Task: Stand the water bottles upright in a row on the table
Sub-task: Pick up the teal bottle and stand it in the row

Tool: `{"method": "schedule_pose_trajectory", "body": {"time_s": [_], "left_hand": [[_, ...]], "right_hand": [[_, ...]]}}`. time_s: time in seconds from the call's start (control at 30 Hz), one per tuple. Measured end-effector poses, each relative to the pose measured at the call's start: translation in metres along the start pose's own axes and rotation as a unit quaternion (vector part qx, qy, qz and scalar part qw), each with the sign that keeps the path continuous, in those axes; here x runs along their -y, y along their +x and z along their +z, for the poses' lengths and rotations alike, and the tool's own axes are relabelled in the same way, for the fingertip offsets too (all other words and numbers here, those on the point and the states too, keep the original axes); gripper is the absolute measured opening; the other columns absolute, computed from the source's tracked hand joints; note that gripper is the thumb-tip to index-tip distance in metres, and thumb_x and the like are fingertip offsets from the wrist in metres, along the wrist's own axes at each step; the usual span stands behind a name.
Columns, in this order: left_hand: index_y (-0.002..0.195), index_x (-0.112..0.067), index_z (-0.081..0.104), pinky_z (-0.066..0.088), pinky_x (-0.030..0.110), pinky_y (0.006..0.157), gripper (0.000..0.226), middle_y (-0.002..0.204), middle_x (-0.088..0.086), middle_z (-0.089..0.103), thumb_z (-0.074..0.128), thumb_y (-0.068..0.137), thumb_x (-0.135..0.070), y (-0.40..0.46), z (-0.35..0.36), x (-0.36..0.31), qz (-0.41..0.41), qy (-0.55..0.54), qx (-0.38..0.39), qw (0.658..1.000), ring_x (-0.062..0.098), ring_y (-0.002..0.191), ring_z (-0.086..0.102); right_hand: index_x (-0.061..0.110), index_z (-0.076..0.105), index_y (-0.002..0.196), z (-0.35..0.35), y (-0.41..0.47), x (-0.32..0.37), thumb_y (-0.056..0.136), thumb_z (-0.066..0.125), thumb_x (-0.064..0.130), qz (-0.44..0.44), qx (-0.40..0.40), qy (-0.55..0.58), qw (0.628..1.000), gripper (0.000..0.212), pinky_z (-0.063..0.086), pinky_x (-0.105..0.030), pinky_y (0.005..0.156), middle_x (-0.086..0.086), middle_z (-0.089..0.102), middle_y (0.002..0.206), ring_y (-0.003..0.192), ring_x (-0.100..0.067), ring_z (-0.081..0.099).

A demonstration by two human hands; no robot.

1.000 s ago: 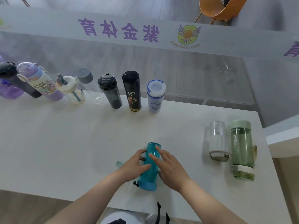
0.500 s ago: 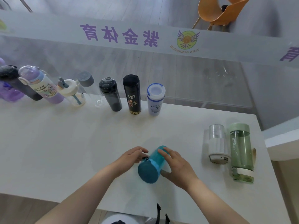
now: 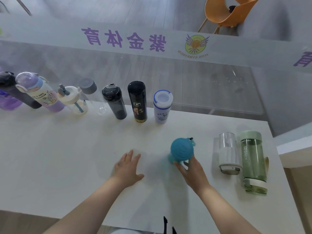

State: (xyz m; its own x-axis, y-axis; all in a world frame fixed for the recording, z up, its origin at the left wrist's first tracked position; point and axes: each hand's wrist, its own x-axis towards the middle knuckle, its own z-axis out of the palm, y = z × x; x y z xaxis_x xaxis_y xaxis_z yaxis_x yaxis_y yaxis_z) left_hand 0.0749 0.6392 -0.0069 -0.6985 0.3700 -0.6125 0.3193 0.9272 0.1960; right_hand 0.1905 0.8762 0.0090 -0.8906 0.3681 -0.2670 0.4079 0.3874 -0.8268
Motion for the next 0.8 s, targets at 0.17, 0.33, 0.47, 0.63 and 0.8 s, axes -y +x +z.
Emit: {"method": "schedule_pose_trajectory", "body": {"time_s": [0.17, 0.33, 0.47, 0.63, 0.8], "left_hand": [[0.152, -0.03, -0.005, 0.023, 0.052, 0.114, 0.103, 0.162, 0.005, -0.016, 0.059, 0.079, -0.064, 0.0, 0.005, -0.002, 0.003, 0.069, 0.006, 0.998, 0.03, 0.15, -0.007], [0.152, -0.028, -0.009, 0.018, 0.055, 0.116, 0.108, 0.161, 0.006, -0.02, 0.061, 0.078, -0.064, -0.002, 0.009, -0.006, -0.004, 0.088, 0.003, 0.996, 0.031, 0.149, -0.01], [0.151, -0.028, -0.012, 0.014, 0.056, 0.117, 0.109, 0.16, 0.006, -0.022, 0.061, 0.079, -0.063, -0.002, 0.009, -0.006, -0.006, 0.084, 0.006, 0.996, 0.031, 0.149, -0.013], [0.151, -0.027, -0.014, 0.014, 0.057, 0.117, 0.109, 0.159, 0.007, -0.024, 0.059, 0.079, -0.064, 0.0, 0.01, -0.006, -0.003, 0.091, 0.01, 0.996, 0.032, 0.148, -0.015], [0.151, -0.028, -0.015, 0.012, 0.059, 0.117, 0.109, 0.159, 0.007, -0.026, 0.059, 0.08, -0.063, 0.003, 0.012, -0.005, -0.005, 0.084, 0.017, 0.996, 0.033, 0.148, -0.017]], "right_hand": [[0.024, 0.041, 0.139, -0.007, 0.017, 0.0, 0.086, 0.07, 0.023, 0.004, -0.023, 0.084, 0.996, 0.061, 0.048, -0.019, 0.097, 0.012, 0.058, 0.127, 0.113, -0.002, 0.058], [0.031, 0.044, 0.132, -0.021, 0.044, 0.0, 0.089, 0.067, 0.023, -0.005, -0.023, 0.087, 0.996, 0.049, 0.048, -0.015, 0.093, 0.014, 0.057, 0.126, 0.115, -0.006, 0.058], [0.02, 0.043, 0.134, -0.033, 0.071, 0.002, 0.09, 0.065, 0.022, -0.012, -0.041, 0.07, 0.997, 0.049, 0.044, -0.003, 0.079, 0.004, 0.059, 0.125, 0.11, -0.015, 0.062], [0.011, 0.045, 0.13, -0.044, 0.105, 0.009, 0.092, 0.063, 0.02, -0.024, -0.061, 0.041, 0.997, 0.043, 0.038, 0.004, 0.07, -0.004, 0.059, 0.121, 0.105, -0.018, 0.06], [0.014, 0.043, 0.13, -0.049, 0.133, 0.013, 0.091, 0.063, 0.026, -0.028, -0.056, 0.007, 0.998, 0.045, 0.035, 0.005, 0.071, 0.001, 0.057, 0.121, 0.104, -0.013, 0.056]]}}
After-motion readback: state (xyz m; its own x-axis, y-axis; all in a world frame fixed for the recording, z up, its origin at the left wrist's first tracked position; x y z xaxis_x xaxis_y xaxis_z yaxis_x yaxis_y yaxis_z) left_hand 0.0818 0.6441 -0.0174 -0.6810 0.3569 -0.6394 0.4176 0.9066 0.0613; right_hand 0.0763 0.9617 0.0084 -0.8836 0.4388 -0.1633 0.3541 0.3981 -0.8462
